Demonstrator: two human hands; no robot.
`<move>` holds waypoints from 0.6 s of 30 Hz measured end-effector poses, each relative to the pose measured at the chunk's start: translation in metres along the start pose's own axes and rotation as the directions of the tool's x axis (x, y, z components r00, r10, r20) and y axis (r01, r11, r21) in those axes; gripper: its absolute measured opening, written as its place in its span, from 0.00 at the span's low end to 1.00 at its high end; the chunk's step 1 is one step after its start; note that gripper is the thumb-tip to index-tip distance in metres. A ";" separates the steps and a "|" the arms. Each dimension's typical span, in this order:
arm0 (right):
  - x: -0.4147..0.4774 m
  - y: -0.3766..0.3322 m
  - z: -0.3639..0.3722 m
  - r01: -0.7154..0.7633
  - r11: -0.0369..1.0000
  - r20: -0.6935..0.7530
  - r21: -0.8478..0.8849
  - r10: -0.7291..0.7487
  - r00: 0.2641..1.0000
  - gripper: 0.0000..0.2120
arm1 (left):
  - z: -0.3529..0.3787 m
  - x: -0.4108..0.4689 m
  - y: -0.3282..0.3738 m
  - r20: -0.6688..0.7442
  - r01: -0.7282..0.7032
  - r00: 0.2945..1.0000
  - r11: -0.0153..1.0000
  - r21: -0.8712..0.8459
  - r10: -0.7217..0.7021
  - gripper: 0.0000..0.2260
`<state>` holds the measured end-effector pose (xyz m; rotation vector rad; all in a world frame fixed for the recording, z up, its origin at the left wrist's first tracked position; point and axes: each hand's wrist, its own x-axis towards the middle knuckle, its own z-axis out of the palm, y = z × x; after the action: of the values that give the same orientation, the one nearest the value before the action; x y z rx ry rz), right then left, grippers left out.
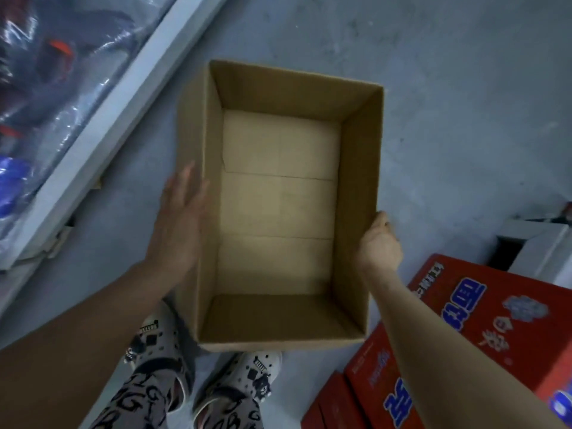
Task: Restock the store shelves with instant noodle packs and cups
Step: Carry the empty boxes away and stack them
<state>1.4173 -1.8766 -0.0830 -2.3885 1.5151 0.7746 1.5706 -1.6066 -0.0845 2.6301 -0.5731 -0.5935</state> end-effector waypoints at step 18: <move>-0.125 0.022 -0.049 -0.184 0.938 0.115 0.293 0.156 0.981 0.25 | -0.094 -0.032 0.036 0.086 0.177 0.982 0.980 -0.086 -0.170 0.41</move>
<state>1.3719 -1.8111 0.0272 -1.9960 1.6828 0.6211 1.5778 -1.5961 0.0207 2.5941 -0.3307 -0.7601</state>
